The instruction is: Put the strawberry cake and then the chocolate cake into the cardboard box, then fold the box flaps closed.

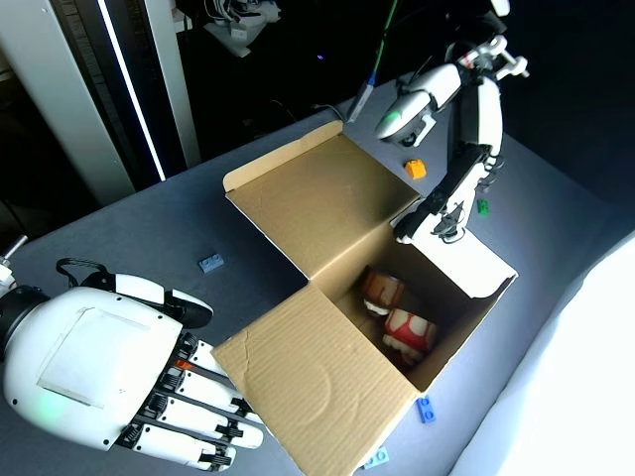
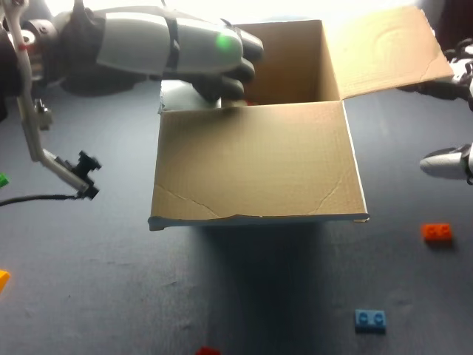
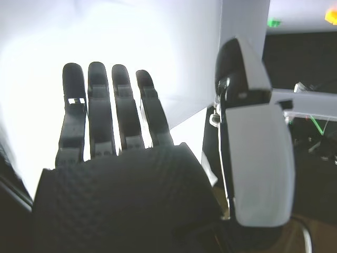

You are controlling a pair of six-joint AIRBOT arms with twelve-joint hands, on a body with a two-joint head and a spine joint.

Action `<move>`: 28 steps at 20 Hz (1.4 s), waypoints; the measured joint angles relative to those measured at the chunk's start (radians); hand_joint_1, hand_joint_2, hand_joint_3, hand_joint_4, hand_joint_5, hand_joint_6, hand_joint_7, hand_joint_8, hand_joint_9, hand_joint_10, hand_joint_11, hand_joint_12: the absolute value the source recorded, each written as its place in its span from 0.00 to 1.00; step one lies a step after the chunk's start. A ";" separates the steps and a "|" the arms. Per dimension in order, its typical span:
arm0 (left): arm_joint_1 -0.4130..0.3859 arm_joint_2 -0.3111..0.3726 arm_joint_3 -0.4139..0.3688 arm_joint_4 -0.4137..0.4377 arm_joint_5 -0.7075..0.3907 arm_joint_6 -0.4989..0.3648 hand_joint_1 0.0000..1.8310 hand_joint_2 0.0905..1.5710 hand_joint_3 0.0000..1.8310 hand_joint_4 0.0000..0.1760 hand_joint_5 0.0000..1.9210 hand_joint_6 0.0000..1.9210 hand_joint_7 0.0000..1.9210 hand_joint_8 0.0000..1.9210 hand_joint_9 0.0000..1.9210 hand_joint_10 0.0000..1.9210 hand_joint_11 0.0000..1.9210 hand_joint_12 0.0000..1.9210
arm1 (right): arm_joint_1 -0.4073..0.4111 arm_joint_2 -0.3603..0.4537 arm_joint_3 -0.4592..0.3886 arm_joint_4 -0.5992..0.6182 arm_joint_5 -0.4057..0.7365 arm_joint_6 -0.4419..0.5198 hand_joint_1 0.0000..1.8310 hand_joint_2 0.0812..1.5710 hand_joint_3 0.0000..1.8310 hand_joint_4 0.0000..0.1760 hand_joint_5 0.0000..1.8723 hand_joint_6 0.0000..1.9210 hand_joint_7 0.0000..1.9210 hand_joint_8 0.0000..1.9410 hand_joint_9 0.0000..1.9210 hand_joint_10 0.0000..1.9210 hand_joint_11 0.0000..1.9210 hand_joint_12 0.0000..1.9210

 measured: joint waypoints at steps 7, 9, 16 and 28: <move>-0.105 0.000 0.105 0.094 -0.056 -0.018 0.28 0.68 0.00 0.00 0.31 0.00 0.36 0.00 0.39 0.00 0.12 0.62 | 0.114 0.013 -0.015 0.012 -0.007 0.002 0.31 0.67 0.00 0.00 0.10 0.00 0.14 0.00 0.17 0.02 0.00 0.62; -0.135 0.000 0.139 0.153 -0.061 -0.061 0.28 0.68 0.00 0.00 0.30 0.00 0.35 0.00 0.39 0.00 0.13 0.62 | 0.151 0.009 -0.021 0.011 -0.013 0.002 0.33 0.65 0.00 0.00 0.10 0.00 0.13 0.00 0.16 0.01 0.00 0.55; -0.130 0.082 0.144 0.308 -0.033 -0.233 0.31 0.68 0.00 0.00 0.32 0.00 0.36 0.00 0.40 0.01 0.12 0.62 | 0.195 -0.025 -0.030 0.014 -0.048 0.011 0.31 0.66 0.00 0.00 0.09 0.00 0.14 0.00 0.16 0.01 0.00 0.53; 0.057 0.243 -0.012 0.299 0.034 -0.333 0.28 0.69 0.00 0.00 0.32 0.00 0.37 0.00 0.39 0.00 0.12 0.61 | 0.262 -0.097 -0.027 -0.012 -0.176 0.062 0.30 0.67 0.00 0.00 0.10 0.00 0.14 0.00 0.18 0.02 0.00 0.61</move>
